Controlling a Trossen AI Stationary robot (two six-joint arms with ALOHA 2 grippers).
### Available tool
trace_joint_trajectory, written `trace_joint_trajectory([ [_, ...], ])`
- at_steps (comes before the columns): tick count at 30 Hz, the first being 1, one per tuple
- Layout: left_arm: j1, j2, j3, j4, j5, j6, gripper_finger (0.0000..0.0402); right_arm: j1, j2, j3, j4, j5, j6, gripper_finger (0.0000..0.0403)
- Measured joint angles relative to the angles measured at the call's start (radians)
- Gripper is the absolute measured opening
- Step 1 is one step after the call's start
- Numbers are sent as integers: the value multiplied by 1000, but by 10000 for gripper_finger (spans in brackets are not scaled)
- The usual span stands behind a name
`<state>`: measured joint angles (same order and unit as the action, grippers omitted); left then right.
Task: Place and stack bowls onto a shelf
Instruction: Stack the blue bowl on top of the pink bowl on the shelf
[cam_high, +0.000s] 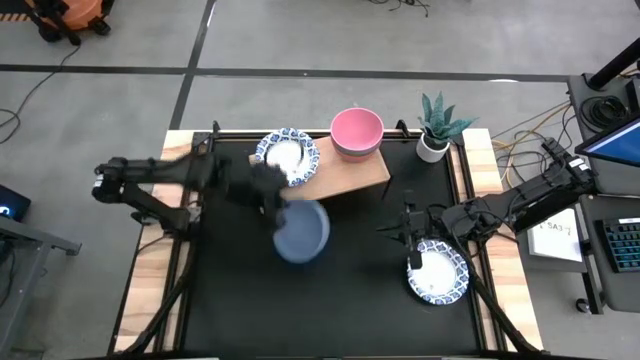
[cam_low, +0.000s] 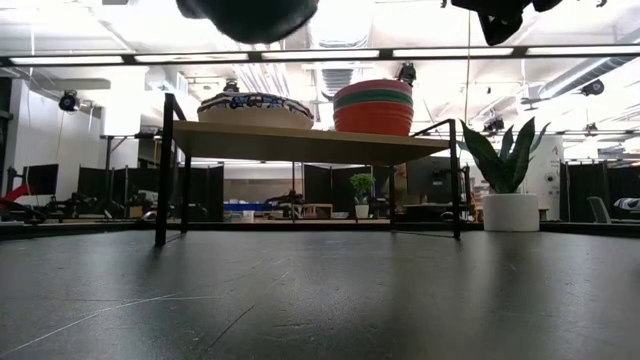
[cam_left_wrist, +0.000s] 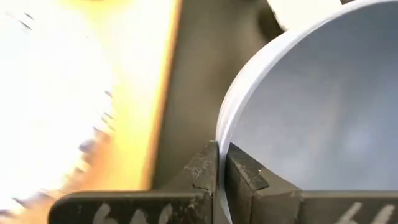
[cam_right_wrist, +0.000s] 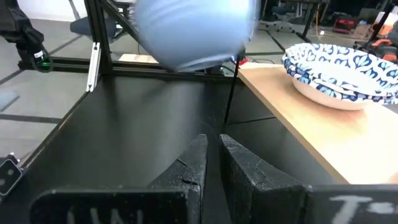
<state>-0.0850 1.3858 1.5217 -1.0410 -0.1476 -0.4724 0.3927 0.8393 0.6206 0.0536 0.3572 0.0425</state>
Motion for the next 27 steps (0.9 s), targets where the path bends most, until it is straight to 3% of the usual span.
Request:
trace_joint_trajectory([
  [9, 314, 128, 314, 6, -2, 271, 0, 0, -2, 0, 1, 0, 12, 31],
  [22, 455, 476, 838, -69, 1, 508, 0, 0, -1, 0, -42, 0, 63, 31],
  [27, 500, 478, 754, -3, 2, 543, 0, 0, -1, 0, -47, 0, 63, 31],
])
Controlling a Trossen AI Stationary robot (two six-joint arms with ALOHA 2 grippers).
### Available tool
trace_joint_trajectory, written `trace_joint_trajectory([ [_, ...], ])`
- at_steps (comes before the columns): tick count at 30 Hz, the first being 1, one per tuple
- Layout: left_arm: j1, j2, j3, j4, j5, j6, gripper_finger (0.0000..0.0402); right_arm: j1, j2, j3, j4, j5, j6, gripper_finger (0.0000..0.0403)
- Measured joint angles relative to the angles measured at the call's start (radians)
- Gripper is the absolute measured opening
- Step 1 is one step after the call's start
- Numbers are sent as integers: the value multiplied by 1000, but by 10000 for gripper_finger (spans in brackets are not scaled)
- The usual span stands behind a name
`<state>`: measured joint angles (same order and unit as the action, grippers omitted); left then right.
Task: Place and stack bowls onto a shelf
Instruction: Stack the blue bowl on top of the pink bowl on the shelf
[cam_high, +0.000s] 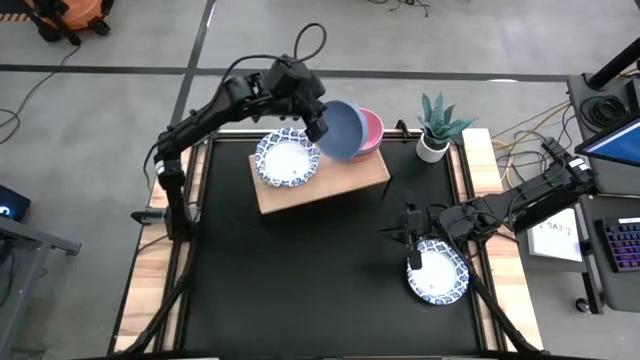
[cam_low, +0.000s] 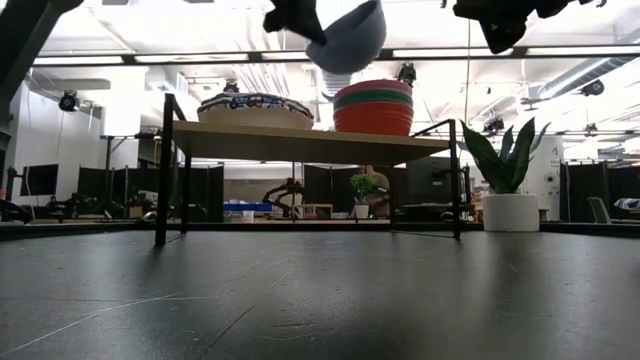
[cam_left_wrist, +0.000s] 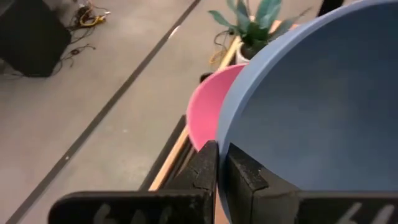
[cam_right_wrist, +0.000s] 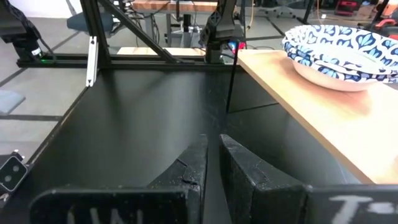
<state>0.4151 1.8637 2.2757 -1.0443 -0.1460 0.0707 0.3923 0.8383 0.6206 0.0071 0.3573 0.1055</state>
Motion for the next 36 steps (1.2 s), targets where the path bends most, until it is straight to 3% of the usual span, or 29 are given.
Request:
trace_joint_trajectory([
  [12, 30, -1, -103, 207, -2, 2, 9, 0, 0, 0, -2, 1, -9, 31],
  [24, 33, 3, -104, 262, 5, 2, 14, 0, 0, 0, -2, 1, -11, 31],
  [36, 33, 63, -103, 265, 34, -1, 88, 0, 0, 0, -2, 2, -12, 31],
])
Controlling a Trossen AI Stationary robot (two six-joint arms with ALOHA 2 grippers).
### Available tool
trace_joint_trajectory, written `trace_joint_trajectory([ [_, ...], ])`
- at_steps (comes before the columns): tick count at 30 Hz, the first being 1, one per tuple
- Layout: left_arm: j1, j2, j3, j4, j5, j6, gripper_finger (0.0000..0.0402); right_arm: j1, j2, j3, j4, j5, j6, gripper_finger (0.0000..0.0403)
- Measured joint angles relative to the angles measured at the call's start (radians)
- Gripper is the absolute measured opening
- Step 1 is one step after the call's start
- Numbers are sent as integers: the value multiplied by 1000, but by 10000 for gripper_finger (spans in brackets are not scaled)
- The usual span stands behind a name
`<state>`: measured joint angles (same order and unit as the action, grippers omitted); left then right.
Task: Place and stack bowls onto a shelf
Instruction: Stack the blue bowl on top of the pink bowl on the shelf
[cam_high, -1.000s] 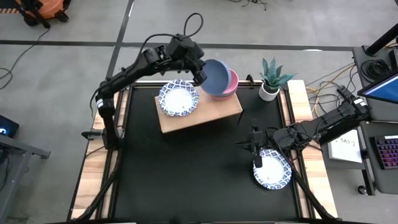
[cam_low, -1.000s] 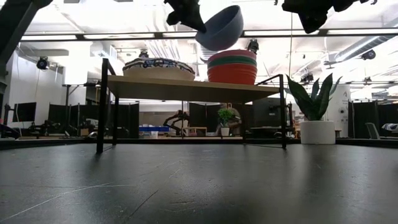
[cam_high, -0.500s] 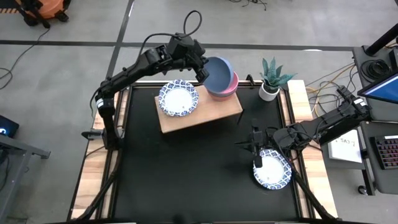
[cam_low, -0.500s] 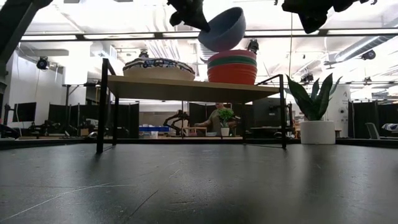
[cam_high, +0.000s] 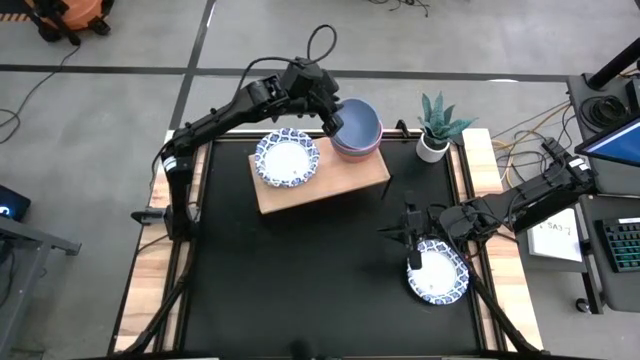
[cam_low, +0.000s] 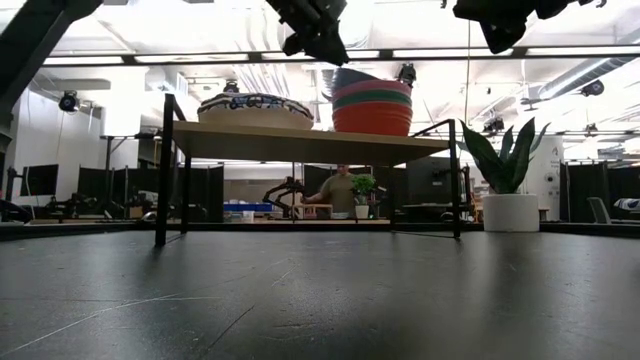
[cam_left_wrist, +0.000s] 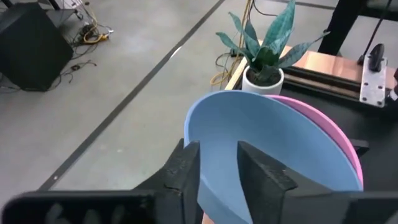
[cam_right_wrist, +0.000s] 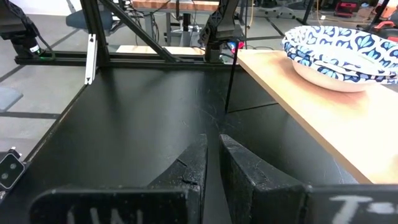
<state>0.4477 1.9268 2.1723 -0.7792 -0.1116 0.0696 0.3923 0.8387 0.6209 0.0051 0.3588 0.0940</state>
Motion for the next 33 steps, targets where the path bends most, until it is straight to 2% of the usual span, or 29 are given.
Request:
trace_joint_trajectory([
  [7, 0, -10, 0, -10, 0, 16, 143, 0, 0, 0, 0, 0, -7, 31],
  [12, -1, -42, 14, -61, -1, 119, 154, 0, 0, 0, 0, 0, -8, 31],
  [18, 5, -45, 4, -56, -1, 150, 134, 0, 0, 0, 0, 0, -17, 31],
  [26, 31, -41, -84, -40, -11, 148, 96, 0, 0, 0, 0, 0, -19, 31],
  [33, 37, -43, -134, -30, -13, 131, 81, 0, 0, 0, 0, 8, -28, 31],
])
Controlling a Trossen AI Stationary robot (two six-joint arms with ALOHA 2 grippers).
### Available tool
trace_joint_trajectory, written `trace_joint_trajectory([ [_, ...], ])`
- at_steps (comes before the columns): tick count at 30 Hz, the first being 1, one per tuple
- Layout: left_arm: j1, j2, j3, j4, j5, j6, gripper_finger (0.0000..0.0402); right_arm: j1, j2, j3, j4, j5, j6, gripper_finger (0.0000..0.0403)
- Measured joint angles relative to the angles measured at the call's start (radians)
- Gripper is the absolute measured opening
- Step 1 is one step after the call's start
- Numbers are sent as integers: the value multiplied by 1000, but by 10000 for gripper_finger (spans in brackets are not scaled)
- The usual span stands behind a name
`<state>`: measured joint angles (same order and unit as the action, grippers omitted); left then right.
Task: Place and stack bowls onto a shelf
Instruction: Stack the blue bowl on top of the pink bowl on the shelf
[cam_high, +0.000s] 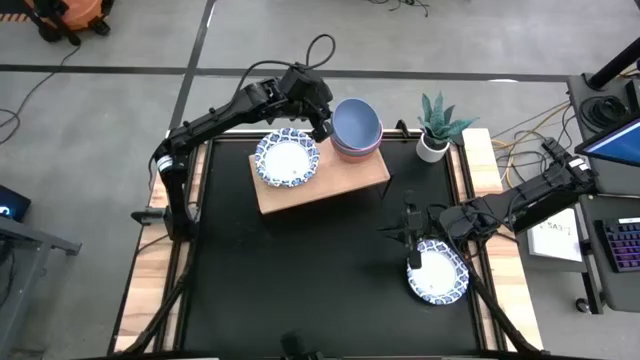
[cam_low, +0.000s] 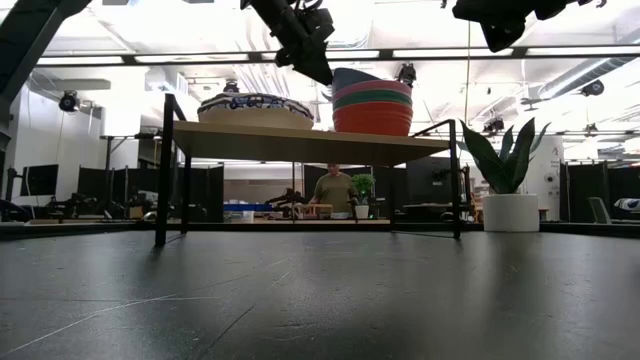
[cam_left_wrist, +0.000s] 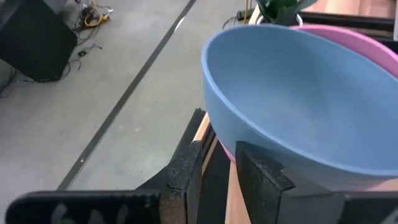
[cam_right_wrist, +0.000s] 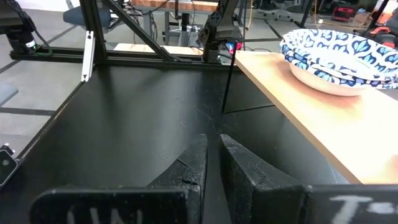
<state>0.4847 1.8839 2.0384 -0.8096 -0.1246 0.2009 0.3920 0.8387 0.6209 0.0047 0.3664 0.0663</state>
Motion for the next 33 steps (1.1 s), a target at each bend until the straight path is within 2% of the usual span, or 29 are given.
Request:
trace_joint_trajectory([
  [4, -1, 0, 3, -6, 0, -11, 80, 0, 0, 0, 0, 0, 0, 31],
  [10, -2, -3, 139, -47, 3, -26, 80, 0, 0, 0, 0, 0, 0, 31],
  [14, -5, -6, 172, -51, 88, -27, 80, 0, 0, 0, 0, 0, -5, 31],
  [25, -9, -3, 4, -4, 108, -51, 80, 0, 0, 0, 0, 0, -8, 31],
  [33, -10, -3, -2, -12, 107, -56, 80, 0, 0, 0, 0, 1, -14, 31],
])
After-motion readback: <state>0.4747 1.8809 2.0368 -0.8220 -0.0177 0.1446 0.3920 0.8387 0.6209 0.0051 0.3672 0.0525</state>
